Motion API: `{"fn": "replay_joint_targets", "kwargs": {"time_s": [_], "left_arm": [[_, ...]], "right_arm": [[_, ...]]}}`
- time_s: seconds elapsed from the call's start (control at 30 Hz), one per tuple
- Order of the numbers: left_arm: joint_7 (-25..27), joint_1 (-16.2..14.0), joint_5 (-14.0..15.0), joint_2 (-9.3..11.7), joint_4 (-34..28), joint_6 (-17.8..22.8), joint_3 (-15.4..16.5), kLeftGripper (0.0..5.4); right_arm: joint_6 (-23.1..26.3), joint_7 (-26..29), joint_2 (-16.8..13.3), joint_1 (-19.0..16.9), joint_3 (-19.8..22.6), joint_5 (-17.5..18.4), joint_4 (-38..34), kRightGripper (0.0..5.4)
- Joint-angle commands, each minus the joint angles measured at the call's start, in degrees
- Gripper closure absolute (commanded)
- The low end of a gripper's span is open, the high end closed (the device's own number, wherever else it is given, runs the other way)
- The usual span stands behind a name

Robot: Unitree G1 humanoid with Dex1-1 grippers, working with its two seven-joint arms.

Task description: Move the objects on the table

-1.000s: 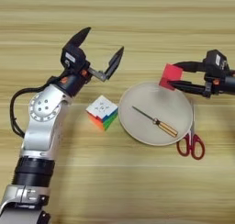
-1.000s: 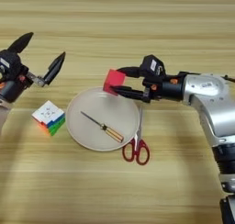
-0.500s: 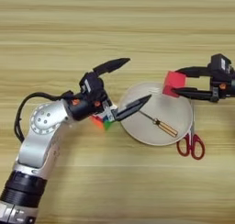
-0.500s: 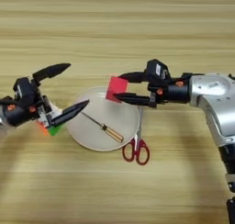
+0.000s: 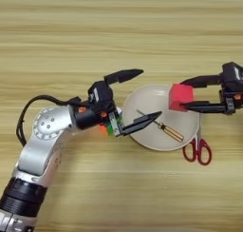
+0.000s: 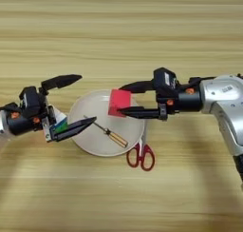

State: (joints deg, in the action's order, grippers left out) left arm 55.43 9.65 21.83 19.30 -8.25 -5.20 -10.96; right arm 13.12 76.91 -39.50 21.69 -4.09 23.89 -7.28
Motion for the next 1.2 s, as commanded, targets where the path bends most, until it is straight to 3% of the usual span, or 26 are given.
{"fn": "replay_joint_targets", "kwargs": {"time_s": [0.03, 1.2], "left_arm": [[0.19, -0.18, -0.9, 0.86, -0.72, 0.72, -0.72, 0.0], [3.43, 0.04, -0.76, 2.33, -1.08, 2.77, -3.41, 0.0]], "right_arm": [[1.36, 0.67, -0.85, -0.5, 0.05, 2.18, -3.07, 3.08], [3.13, -1.27, 1.2, 1.67, -3.46, 3.91, -6.98, 3.08]]}}
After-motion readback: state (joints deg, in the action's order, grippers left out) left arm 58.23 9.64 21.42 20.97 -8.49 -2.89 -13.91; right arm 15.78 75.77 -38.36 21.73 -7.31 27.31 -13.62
